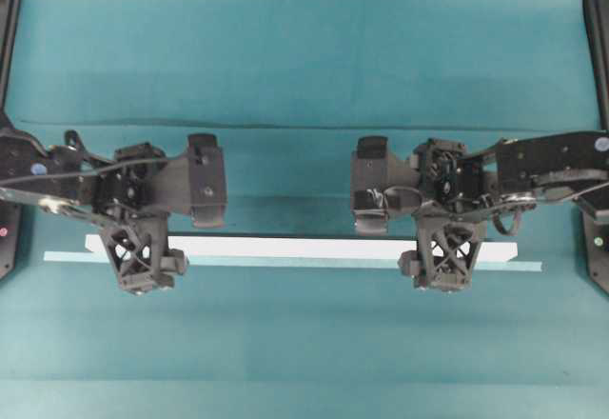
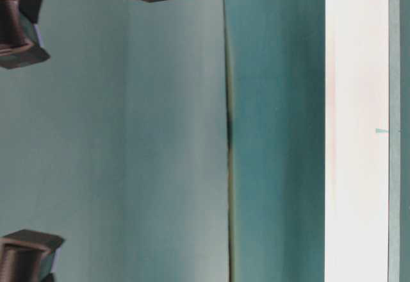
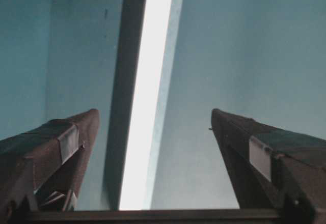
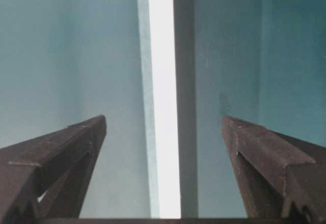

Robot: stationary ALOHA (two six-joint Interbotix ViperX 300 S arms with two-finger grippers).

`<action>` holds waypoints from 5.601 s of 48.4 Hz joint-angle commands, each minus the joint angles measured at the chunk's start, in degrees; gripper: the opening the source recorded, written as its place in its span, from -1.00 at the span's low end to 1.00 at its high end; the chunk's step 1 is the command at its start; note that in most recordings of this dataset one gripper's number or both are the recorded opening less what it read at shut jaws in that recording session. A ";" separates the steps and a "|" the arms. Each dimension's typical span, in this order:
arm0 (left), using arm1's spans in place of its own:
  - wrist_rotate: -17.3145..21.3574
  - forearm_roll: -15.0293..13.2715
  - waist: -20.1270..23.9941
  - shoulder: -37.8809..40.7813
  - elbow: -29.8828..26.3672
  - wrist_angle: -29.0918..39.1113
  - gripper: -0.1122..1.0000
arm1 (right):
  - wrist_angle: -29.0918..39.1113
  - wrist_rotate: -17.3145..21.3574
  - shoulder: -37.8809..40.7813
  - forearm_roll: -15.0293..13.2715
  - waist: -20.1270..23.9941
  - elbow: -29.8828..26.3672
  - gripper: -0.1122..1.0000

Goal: Lift a wooden board with both hands.
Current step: 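Lower both open grippers over the board near each end, then close both grippers on the board's edge, then lift the board with both grippers and raise it toward the back, then lower the held board back down onto the table with both grippers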

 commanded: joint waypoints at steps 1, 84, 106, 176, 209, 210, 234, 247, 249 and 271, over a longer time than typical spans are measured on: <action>0.18 0.09 -0.09 0.97 0.18 -1.58 0.97 | -1.58 0.53 1.14 0.09 0.26 0.53 0.91; 2.72 0.18 0.53 11.07 4.83 -14.59 0.64 | -15.21 2.72 12.04 -0.09 0.35 6.86 0.61; 3.25 0.18 0.62 10.99 4.57 -14.59 -0.47 | -13.01 2.99 12.04 0.09 0.44 6.68 -0.41; 3.16 0.18 2.20 -5.62 -15.64 20.65 -0.47 | 21.62 3.08 -2.37 0.09 -1.93 -13.01 -0.41; 2.81 0.18 3.16 -5.45 -32.78 37.97 -0.47 | 41.22 3.52 -3.78 -0.18 -3.08 -30.67 -0.40; 2.81 0.18 3.16 -5.27 -33.49 38.58 -0.47 | 41.48 3.52 -3.78 -0.18 -3.08 -31.03 -0.41; 2.46 0.09 3.34 -3.34 -43.95 47.81 -0.47 | 47.46 4.22 -2.81 -0.26 -3.34 -40.96 -0.40; 2.64 0.09 3.60 -3.08 -44.74 47.99 -0.47 | 47.29 4.22 -2.64 -0.26 -3.34 -40.43 -0.41; 2.64 0.18 3.60 -2.99 -44.74 47.99 -0.47 | 47.29 4.22 -2.55 -0.35 -3.34 -40.43 -0.41; 2.90 0.18 3.60 -2.72 -42.98 46.93 -0.47 | 47.11 3.78 -2.11 -1.14 -3.34 -37.62 -0.41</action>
